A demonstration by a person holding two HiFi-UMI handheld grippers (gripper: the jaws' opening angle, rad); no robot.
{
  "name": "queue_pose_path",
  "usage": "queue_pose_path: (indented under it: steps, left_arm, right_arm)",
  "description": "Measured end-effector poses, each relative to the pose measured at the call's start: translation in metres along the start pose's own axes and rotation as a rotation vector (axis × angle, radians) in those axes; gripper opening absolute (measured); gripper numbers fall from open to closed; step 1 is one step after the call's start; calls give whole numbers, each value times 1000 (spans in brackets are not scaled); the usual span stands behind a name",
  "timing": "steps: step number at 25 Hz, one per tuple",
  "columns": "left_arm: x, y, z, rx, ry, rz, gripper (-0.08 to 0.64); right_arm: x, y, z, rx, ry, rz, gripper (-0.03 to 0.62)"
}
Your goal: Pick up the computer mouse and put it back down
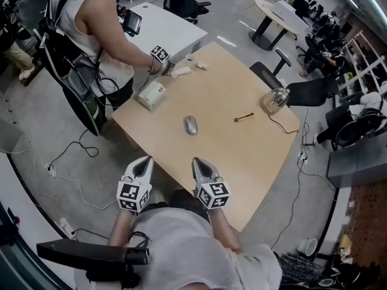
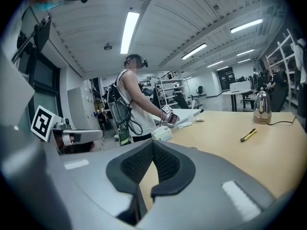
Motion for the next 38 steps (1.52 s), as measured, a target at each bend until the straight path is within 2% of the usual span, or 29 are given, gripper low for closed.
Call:
queue_pose_path:
  steps: [3, 9, 22, 28, 33, 38]
  left_arm:
    - [-16, 1, -13, -9, 1, -7, 18]
    - [-5, 15, 41, -32, -20, -13, 19]
    - [-25, 14, 92, -107, 0, -35, 18]
    - [-38, 4, 123, -147, 17, -35, 18]
    - [-26, 19, 126, -173, 19, -39, 19]
    - [-33, 21, 133, -205, 17, -45, 20]
  right_arm:
    - [-16, 0, 10, -6, 6, -3, 6]
    - [51, 3, 29, -27, 29, 5, 6]
    - [93, -12, 88, -93, 48, -1, 6]
    - [120, -17, 128, -164, 70, 1, 6]
    - [139, 3, 137, -213, 78, -17, 6]
    - [152, 7, 164, -273, 87, -38, 8]
Point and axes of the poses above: the fingertips, and each gripper's own axes: z forward along the fingers, x to its right, y out of its underside, the point moved 7 cm from there along -z, backward along the fingers, and after that the axes turned 3 degrees about z, right-handed, at the moved point
